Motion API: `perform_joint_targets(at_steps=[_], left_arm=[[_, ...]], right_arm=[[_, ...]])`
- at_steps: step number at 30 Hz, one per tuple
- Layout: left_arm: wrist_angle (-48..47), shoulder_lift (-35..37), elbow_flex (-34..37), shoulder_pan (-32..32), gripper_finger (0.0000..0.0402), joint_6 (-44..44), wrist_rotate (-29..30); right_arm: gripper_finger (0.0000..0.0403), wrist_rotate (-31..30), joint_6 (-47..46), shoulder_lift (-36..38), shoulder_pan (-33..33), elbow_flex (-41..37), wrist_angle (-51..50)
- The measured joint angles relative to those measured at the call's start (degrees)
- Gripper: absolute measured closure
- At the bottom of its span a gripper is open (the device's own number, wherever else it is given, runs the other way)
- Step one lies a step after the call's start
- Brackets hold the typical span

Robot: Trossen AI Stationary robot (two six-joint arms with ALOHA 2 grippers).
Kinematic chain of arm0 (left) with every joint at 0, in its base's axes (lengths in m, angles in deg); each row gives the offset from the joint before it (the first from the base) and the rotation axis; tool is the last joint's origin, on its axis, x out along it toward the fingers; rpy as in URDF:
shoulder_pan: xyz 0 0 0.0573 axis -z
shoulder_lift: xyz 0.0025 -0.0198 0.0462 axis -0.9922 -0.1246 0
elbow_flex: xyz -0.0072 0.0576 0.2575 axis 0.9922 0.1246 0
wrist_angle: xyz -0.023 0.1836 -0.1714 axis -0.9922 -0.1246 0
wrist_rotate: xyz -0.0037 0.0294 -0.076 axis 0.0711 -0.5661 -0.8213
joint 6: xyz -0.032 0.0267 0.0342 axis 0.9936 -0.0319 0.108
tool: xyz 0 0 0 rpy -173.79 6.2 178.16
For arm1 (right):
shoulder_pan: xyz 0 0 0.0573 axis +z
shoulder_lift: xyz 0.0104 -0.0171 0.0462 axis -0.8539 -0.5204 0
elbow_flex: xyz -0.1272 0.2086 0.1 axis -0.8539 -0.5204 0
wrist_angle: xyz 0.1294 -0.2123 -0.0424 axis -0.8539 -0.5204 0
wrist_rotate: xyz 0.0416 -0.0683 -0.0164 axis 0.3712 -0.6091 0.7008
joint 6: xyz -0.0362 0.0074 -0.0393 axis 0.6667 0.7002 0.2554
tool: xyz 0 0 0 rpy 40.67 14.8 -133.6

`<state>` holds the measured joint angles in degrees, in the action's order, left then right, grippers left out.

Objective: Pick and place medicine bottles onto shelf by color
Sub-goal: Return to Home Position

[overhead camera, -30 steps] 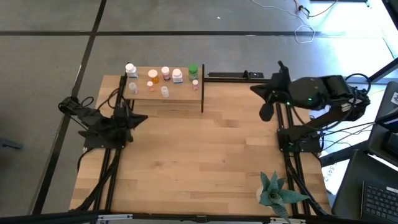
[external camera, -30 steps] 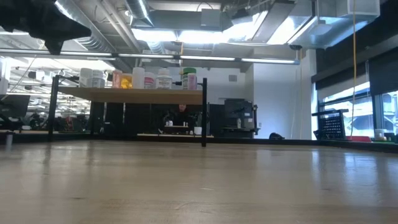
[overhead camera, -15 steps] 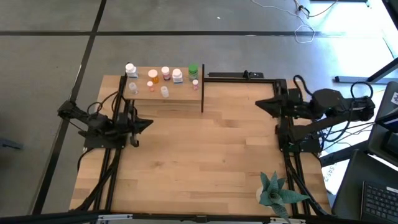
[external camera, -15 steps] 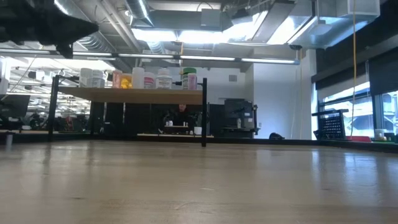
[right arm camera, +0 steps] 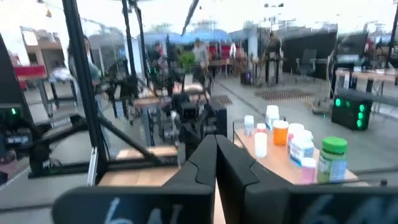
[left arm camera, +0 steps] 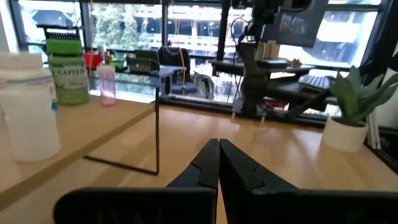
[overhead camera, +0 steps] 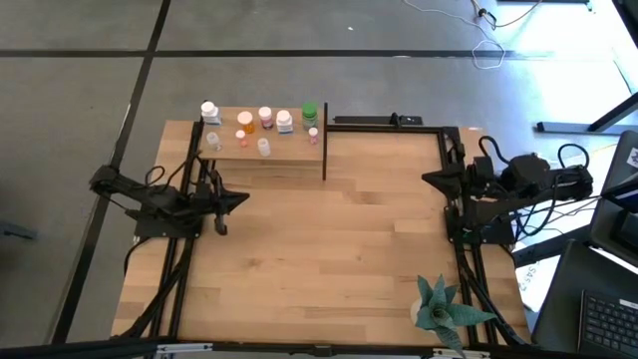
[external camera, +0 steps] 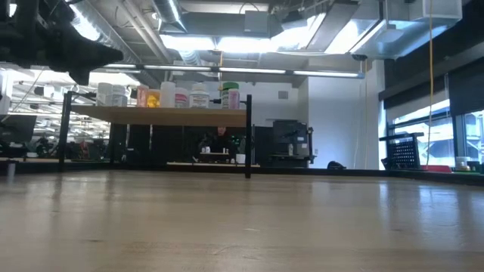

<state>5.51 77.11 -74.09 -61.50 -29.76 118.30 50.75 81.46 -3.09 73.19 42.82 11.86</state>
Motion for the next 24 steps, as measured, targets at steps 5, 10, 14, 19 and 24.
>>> perform_joint_targets(at_steps=[5,10,14,19,24], left_arm=[[-2.2,0.0,0.0,-1.1,0.0401,0.9,0.1],[-3.2,0.0,0.0,-2.2,0.0401,-1.9,2.2],[-3.2,0.0,0.0,-2.5,0.0401,-1.8,2.2],[-3.1,0.0,0.0,-2.5,0.0401,-1.6,2.2],[-3.1,0.0,0.0,-2.5,0.0401,-1.4,2.2]], right_arm=[[0.0396,0.4,0.7,4.7,0.0,-8.0,7.1],[0.0396,0.4,1.8,8.9,0.0,-17.0,16.3],[0.0396,0.4,1.8,11.7,0.0,-23.1,17.6],[0.0396,-0.5,1.8,14.1,-0.1,-29.5,21.4],[0.0396,-1.5,1.9,17.0,-0.9,-35.4,26.3]])
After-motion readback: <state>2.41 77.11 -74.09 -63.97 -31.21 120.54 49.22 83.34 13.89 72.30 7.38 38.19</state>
